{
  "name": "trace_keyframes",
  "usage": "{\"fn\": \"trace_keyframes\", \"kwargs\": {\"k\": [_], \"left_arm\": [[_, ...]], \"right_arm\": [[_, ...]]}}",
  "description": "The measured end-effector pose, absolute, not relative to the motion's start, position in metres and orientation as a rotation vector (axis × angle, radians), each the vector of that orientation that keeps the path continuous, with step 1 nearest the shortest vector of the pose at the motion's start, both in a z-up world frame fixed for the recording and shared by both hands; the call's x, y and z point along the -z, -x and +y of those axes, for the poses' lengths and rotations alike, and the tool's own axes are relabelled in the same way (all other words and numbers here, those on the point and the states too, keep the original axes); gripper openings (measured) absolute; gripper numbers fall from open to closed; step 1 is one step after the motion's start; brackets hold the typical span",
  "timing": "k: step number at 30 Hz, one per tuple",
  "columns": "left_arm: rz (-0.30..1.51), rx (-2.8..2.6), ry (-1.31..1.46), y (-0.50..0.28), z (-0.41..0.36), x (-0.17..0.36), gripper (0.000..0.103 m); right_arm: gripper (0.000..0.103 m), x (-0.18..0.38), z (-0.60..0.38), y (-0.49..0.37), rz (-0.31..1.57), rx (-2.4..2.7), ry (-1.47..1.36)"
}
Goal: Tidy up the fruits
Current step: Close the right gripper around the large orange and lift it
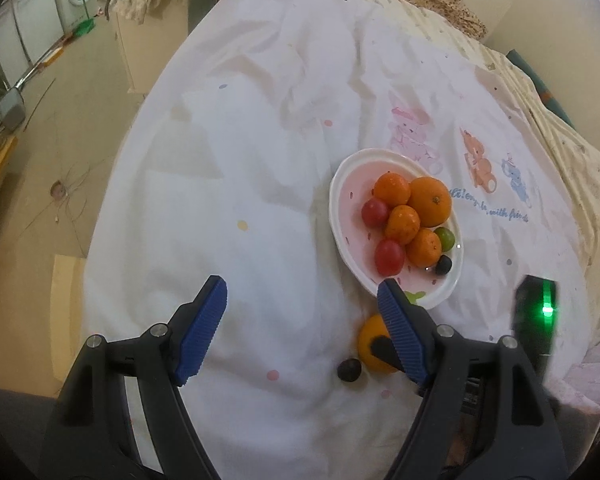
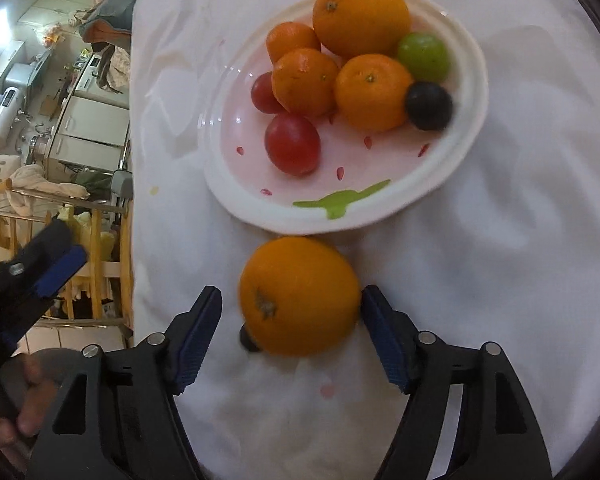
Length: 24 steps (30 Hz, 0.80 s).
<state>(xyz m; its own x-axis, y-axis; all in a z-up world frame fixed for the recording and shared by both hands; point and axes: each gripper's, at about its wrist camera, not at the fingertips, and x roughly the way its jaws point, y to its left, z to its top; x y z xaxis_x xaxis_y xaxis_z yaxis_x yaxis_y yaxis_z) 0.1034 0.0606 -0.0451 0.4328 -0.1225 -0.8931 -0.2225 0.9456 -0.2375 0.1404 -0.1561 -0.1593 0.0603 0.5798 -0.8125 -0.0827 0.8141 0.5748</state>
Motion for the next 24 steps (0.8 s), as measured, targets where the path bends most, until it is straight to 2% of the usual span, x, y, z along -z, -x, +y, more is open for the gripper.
{"fn": "trace_keyframes", "kwargs": {"k": [3, 7, 15, 24], "left_arm": [[1.126, -0.062, 0.347, -0.102, 0.062, 0.044, 0.075], [1.137, -0.067, 0.359, -0.104, 0.064, 0.047, 0.075], [1.115, -0.061, 0.340, -0.104, 0.059, 0.045, 0.075], [1.152, -0.061, 0.280, -0.103, 0.051, 0.057, 0.075]], "right_arm": [[0.074, 0.163, -0.148, -0.140, 1.433, -0.530, -0.353], [0.062, 0.159, -0.142, -0.134, 1.417, -0.522, -0.256], [0.061, 0.129, -0.167, -0.119, 1.409, -0.490, -0.253], [0.061, 0.055, -0.236, -0.113, 1.242, -0.444, -0.325]]}}
